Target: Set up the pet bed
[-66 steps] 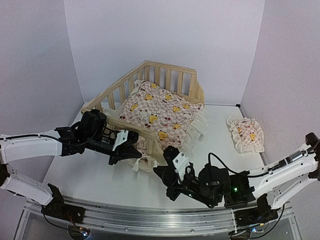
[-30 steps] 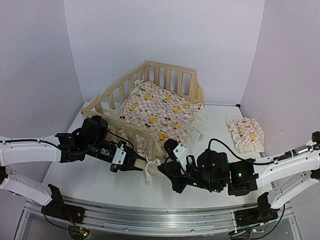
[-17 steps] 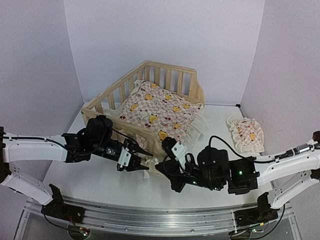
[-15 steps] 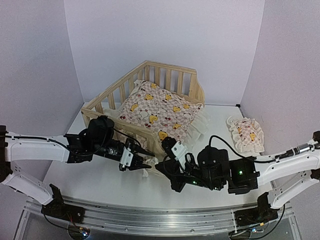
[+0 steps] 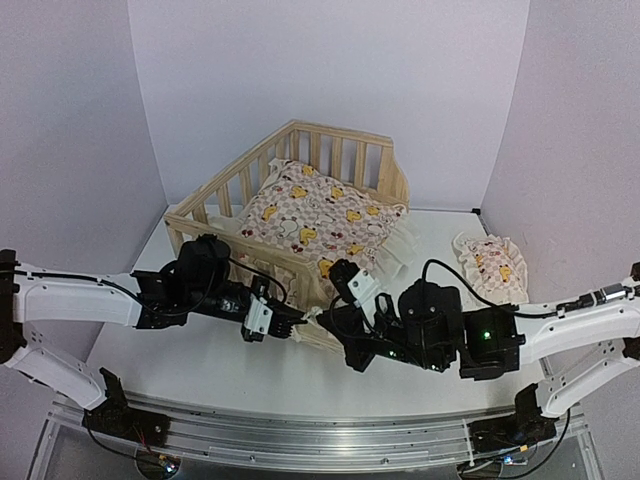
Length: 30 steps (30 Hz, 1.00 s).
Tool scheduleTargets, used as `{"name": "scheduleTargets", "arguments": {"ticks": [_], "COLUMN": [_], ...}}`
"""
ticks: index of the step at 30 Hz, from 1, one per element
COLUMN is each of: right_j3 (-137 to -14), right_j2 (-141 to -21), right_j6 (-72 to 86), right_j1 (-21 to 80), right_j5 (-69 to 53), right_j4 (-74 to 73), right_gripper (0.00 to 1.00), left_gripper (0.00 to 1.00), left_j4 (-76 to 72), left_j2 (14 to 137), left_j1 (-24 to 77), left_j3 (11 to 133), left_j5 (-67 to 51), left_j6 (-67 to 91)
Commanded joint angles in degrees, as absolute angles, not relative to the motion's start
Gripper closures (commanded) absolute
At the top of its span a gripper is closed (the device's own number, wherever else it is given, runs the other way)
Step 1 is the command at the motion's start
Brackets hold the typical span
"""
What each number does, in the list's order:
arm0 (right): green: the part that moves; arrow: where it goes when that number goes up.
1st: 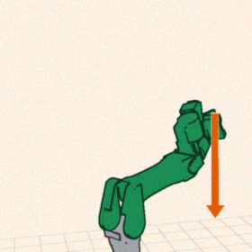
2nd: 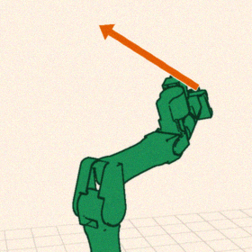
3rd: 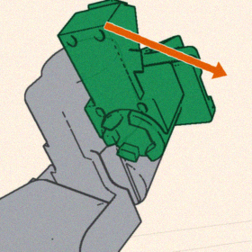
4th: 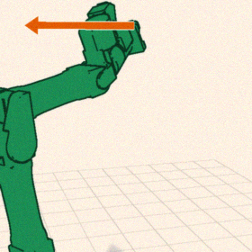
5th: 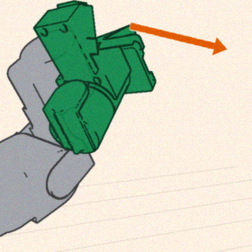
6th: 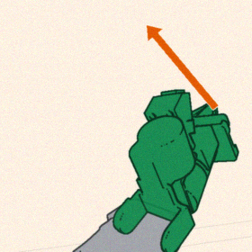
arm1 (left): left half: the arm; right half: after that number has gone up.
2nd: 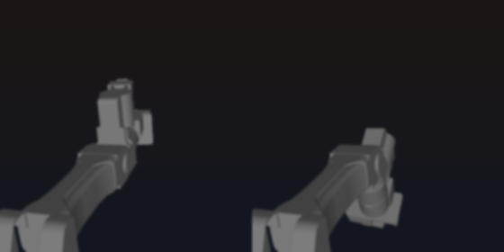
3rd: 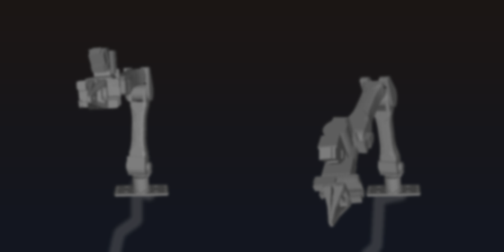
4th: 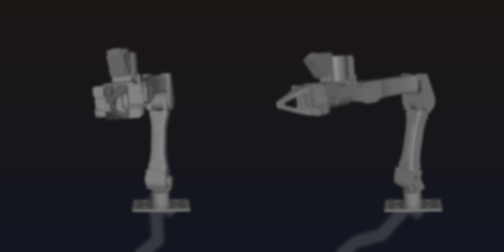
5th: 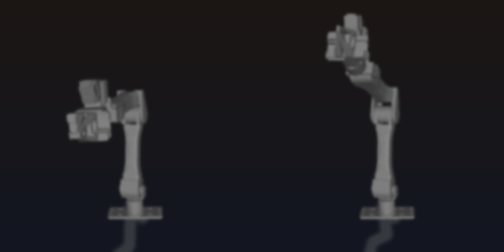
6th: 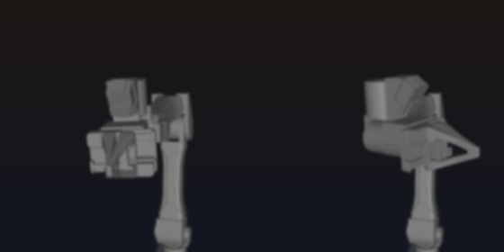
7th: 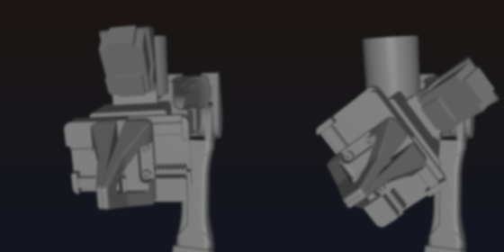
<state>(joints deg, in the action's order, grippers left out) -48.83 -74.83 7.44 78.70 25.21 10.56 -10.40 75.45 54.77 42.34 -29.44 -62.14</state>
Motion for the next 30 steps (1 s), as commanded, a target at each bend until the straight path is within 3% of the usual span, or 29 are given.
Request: {"name": "scheduleTargets", "arguments": {"ticks": [1,16,25,30], "right_j3": [-55.3,-55.5,-56.1,-59.7], "right_j2": [-77.8,-82.6,-75.4,-72.5], "right_j6": [4.3,1.3,3.9,2.3], "right_j1": [77.7,74.4,74.4,74.4], "right_j5": [31.0,29.2,30.0,19.2], "right_j4": [5.9,4.9,-2.4,-9.2], "right_gripper": [1.00,0.99,0.71,0.57], "left_gripper": [1.00,1.00,1.00,1.00], "left_j4": [-11.1,-7.4,-6.5,-5.8], "left_j2": [70.9,65.3,66.1,67.1], "left_j1": [53.6,53.6,53.5,53.4], "left_j3": [42.5,42.2,43.7,45.4], "left_j5": [-27.3,-34.8,-34.8,-34.0], "left_j6": [-62.0,-59.7,-55.6,-52.2]}}
